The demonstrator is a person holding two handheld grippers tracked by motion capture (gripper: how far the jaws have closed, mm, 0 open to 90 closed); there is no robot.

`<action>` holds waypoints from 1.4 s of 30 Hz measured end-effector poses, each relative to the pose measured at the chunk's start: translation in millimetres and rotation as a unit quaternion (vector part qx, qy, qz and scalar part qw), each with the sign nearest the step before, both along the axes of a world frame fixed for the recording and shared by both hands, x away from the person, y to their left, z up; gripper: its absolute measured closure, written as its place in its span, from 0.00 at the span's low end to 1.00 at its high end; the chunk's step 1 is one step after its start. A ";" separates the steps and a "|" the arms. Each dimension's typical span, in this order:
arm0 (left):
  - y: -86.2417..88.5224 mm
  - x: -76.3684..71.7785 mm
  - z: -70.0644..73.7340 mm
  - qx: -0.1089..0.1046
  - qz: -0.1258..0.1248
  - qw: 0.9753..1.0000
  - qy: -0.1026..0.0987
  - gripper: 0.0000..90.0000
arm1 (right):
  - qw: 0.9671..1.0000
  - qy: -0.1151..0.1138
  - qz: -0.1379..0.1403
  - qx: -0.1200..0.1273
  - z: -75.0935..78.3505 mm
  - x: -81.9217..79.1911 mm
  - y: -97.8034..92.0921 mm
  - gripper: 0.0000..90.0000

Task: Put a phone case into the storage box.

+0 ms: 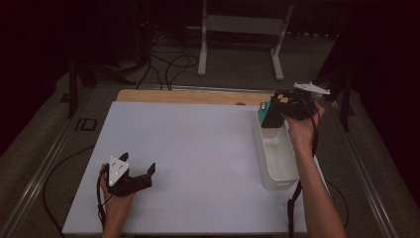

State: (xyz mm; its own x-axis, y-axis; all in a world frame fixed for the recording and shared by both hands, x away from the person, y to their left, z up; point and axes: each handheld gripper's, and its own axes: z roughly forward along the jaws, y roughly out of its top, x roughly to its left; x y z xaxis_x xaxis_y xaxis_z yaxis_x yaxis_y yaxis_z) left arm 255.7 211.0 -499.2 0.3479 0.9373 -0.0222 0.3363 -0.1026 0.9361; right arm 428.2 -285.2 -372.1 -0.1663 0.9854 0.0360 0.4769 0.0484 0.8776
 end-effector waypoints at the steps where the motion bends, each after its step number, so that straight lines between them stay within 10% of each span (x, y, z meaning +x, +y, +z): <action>1: 0.1 0.0 0.0 0.000 0.000 1.000 0.000 0.02 | 1.000 0.000 0.000 0.000 0.0 0.0 0.0 0.15; 42: -0.1 0.5 -0.2 -0.002 0.001 1.000 -0.001 0.02 | 0.999 0.038 -0.005 -0.034 -38.7 28.8 15.9 0.15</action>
